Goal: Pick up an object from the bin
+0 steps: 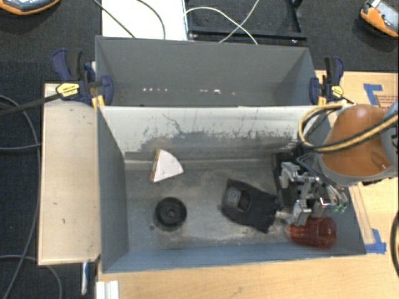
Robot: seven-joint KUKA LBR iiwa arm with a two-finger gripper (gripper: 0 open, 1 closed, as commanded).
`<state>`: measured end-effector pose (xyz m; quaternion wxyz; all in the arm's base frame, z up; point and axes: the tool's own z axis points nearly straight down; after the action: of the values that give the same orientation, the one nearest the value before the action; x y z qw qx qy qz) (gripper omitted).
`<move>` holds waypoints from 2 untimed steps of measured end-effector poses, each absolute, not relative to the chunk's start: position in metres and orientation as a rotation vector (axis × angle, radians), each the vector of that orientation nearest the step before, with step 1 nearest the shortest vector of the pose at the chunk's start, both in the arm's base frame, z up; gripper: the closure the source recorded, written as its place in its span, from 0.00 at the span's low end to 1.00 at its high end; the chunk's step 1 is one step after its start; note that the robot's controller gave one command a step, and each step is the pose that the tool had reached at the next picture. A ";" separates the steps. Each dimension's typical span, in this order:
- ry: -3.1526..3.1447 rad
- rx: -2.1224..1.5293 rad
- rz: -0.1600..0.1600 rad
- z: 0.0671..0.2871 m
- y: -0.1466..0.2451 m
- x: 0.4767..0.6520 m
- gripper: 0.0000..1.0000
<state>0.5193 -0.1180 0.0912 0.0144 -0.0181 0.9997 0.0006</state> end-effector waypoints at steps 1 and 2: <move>3.124 0.094 0.008 0.193 -0.119 0.569 0.00; 3.111 -0.038 0.004 0.097 -0.036 0.540 0.00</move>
Offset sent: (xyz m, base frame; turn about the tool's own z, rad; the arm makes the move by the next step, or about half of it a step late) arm 0.0097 0.1072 -0.0212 -0.0141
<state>0.5399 -0.0355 0.0968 0.0151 -0.0122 0.9998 0.0012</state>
